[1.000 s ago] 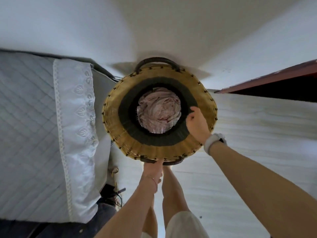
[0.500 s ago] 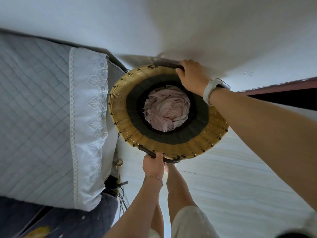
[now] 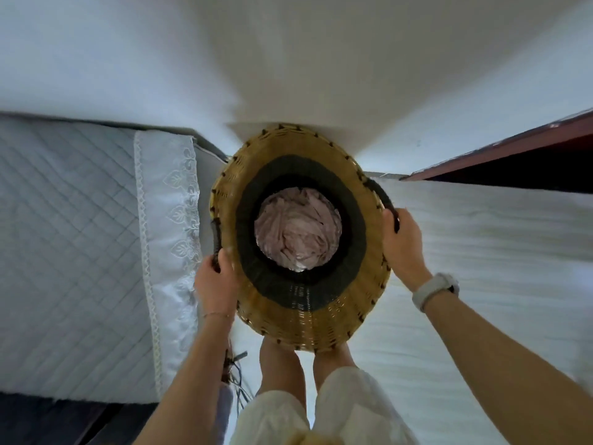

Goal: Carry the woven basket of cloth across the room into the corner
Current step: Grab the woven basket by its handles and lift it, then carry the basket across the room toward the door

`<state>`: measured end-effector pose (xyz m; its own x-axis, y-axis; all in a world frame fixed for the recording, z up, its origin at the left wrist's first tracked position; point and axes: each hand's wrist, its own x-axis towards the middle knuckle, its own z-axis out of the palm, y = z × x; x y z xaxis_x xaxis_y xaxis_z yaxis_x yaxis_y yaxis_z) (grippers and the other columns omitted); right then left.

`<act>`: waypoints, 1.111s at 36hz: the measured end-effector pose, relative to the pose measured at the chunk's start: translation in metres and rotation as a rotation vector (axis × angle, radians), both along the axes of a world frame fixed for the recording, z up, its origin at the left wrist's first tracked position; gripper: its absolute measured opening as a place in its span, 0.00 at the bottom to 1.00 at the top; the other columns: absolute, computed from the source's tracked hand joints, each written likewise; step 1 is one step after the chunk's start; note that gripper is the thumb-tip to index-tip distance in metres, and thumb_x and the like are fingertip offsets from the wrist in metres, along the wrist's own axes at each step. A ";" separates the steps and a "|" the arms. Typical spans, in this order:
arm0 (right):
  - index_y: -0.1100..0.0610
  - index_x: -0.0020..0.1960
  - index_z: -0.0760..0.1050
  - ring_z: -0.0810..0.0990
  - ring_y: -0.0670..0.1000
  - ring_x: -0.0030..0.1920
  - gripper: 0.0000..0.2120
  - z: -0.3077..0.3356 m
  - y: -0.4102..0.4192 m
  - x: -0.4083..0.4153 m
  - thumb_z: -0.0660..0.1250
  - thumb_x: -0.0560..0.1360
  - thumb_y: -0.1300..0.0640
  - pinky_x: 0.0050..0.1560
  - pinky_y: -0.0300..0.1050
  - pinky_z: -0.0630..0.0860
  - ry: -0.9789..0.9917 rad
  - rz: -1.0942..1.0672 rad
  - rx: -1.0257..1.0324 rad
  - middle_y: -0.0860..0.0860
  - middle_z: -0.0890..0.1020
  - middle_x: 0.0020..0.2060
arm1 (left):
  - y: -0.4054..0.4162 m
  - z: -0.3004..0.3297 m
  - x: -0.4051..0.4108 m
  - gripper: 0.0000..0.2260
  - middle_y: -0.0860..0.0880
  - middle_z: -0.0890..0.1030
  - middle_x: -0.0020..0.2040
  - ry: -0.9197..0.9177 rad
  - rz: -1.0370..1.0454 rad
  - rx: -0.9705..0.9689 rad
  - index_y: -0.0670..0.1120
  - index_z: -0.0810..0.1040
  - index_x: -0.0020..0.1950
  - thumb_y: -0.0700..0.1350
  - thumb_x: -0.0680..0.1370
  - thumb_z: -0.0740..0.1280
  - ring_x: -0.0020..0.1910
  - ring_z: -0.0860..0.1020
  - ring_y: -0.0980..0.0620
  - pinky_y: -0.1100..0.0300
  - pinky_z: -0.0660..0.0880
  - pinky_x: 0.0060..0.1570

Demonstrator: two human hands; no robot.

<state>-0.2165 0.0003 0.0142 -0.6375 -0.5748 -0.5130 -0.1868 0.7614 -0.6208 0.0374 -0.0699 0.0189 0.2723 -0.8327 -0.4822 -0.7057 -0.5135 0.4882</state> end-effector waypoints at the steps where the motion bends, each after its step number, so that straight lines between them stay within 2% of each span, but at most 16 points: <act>1: 0.60 0.49 0.69 0.69 0.45 0.32 0.12 0.009 0.012 0.004 0.53 0.80 0.52 0.32 0.39 0.67 -0.002 -0.066 0.002 0.46 0.71 0.33 | -0.002 0.008 0.000 0.16 0.45 0.70 0.31 0.002 -0.044 -0.021 0.38 0.72 0.37 0.47 0.79 0.57 0.36 0.70 0.45 0.56 0.63 0.32; 5: 0.58 0.45 0.69 0.67 0.47 0.30 0.11 0.042 0.060 0.019 0.54 0.79 0.52 0.29 0.37 0.65 -0.004 -0.313 0.028 0.49 0.70 0.30 | -0.005 0.041 -0.014 0.18 0.47 0.67 0.28 0.022 -0.183 -0.058 0.38 0.69 0.34 0.48 0.79 0.58 0.29 0.64 0.50 0.58 0.61 0.30; 9: 0.59 0.45 0.69 0.67 0.48 0.30 0.13 0.066 0.107 0.045 0.53 0.80 0.52 0.29 0.38 0.65 -0.026 -0.436 0.101 0.51 0.70 0.31 | -0.006 0.059 -0.029 0.18 0.49 0.65 0.27 0.031 -0.313 -0.044 0.42 0.66 0.32 0.50 0.79 0.58 0.28 0.64 0.54 0.59 0.61 0.30; 13: 0.60 0.45 0.68 0.67 0.47 0.30 0.13 0.085 0.149 0.077 0.52 0.80 0.52 0.29 0.39 0.64 -0.012 -0.638 0.156 0.51 0.70 0.32 | -0.010 0.064 -0.041 0.20 0.48 0.66 0.28 0.059 -0.536 -0.007 0.43 0.66 0.31 0.52 0.79 0.57 0.32 0.67 0.47 0.56 0.62 0.33; 17: 0.60 0.42 0.67 0.66 0.50 0.31 0.14 0.095 0.180 0.104 0.52 0.80 0.52 0.29 0.40 0.63 -0.022 -0.935 0.143 0.51 0.68 0.30 | -0.003 0.075 -0.068 0.17 0.47 0.70 0.32 0.093 -0.825 -0.007 0.40 0.73 0.41 0.51 0.80 0.55 0.40 0.70 0.47 0.57 0.63 0.42; 19: 0.59 0.43 0.67 0.67 0.50 0.31 0.14 0.101 0.196 0.122 0.52 0.80 0.51 0.30 0.40 0.64 -0.033 -1.067 0.143 0.51 0.68 0.30 | 0.007 0.078 -0.082 0.16 0.48 0.69 0.30 0.108 -0.959 -0.017 0.40 0.72 0.41 0.50 0.81 0.55 0.39 0.70 0.46 0.57 0.62 0.41; 21: 0.59 0.43 0.68 0.67 0.50 0.32 0.14 0.106 0.211 0.139 0.52 0.80 0.51 0.31 0.41 0.65 -0.034 -1.184 0.115 0.51 0.69 0.30 | 0.019 0.079 -0.093 0.18 0.43 0.71 0.32 0.149 -1.051 -0.038 0.39 0.71 0.38 0.50 0.80 0.55 0.37 0.71 0.44 0.56 0.63 0.40; 23: 0.59 0.42 0.68 0.67 0.50 0.32 0.14 0.112 0.227 0.155 0.52 0.80 0.51 0.32 0.41 0.65 -0.024 -1.297 0.073 0.51 0.69 0.30 | 0.037 0.081 -0.105 0.19 0.40 0.71 0.32 0.173 -1.140 -0.070 0.37 0.71 0.36 0.49 0.80 0.56 0.35 0.70 0.44 0.56 0.62 0.36; 26: 0.58 0.40 0.67 0.66 0.49 0.31 0.13 0.121 0.254 0.177 0.53 0.79 0.53 0.32 0.41 0.65 -0.014 -1.445 0.028 0.51 0.68 0.29 | 0.073 0.091 -0.120 0.17 0.46 0.67 0.28 0.189 -1.278 -0.060 0.38 0.70 0.35 0.47 0.80 0.57 0.33 0.67 0.47 0.57 0.60 0.29; 31: 0.52 0.32 0.63 0.63 0.48 0.28 0.17 0.130 0.305 0.221 0.53 0.79 0.54 0.29 0.41 0.61 0.047 -1.663 -0.020 0.50 0.65 0.27 | 0.140 0.114 -0.129 0.17 0.42 0.75 0.37 0.236 -1.469 -0.021 0.39 0.74 0.40 0.50 0.80 0.57 0.37 0.73 0.46 0.58 0.65 0.33; 34: 0.53 0.32 0.63 0.63 0.48 0.29 0.17 0.133 0.335 0.245 0.53 0.79 0.53 0.31 0.42 0.62 0.051 -1.808 -0.018 0.50 0.65 0.27 | 0.176 0.122 -0.132 0.17 0.42 0.76 0.36 0.249 -1.582 0.020 0.40 0.73 0.39 0.52 0.79 0.57 0.37 0.74 0.45 0.55 0.69 0.38; 35: 0.53 0.32 0.63 0.63 0.48 0.29 0.17 0.136 0.360 0.265 0.53 0.79 0.52 0.31 0.43 0.63 0.060 -1.891 -0.037 0.50 0.65 0.27 | 0.207 0.127 -0.128 0.17 0.43 0.76 0.36 0.247 -1.663 0.030 0.41 0.73 0.39 0.52 0.79 0.57 0.37 0.74 0.45 0.55 0.69 0.38; 38: 0.53 0.32 0.62 0.64 0.48 0.28 0.17 0.135 0.376 0.281 0.52 0.79 0.52 0.30 0.43 0.63 0.049 -1.940 -0.041 0.50 0.65 0.27 | 0.236 0.137 -0.132 0.16 0.44 0.75 0.35 0.245 -1.753 0.002 0.40 0.74 0.40 0.50 0.80 0.57 0.37 0.73 0.47 0.57 0.65 0.38; 40: 0.54 0.33 0.63 0.64 0.48 0.29 0.17 0.140 0.404 0.304 0.52 0.80 0.52 0.29 0.42 0.62 0.050 -2.015 -0.044 0.50 0.65 0.28 | 0.274 0.143 -0.123 0.18 0.46 0.73 0.32 0.237 -1.869 -0.019 0.38 0.73 0.39 0.50 0.80 0.57 0.35 0.71 0.48 0.57 0.62 0.32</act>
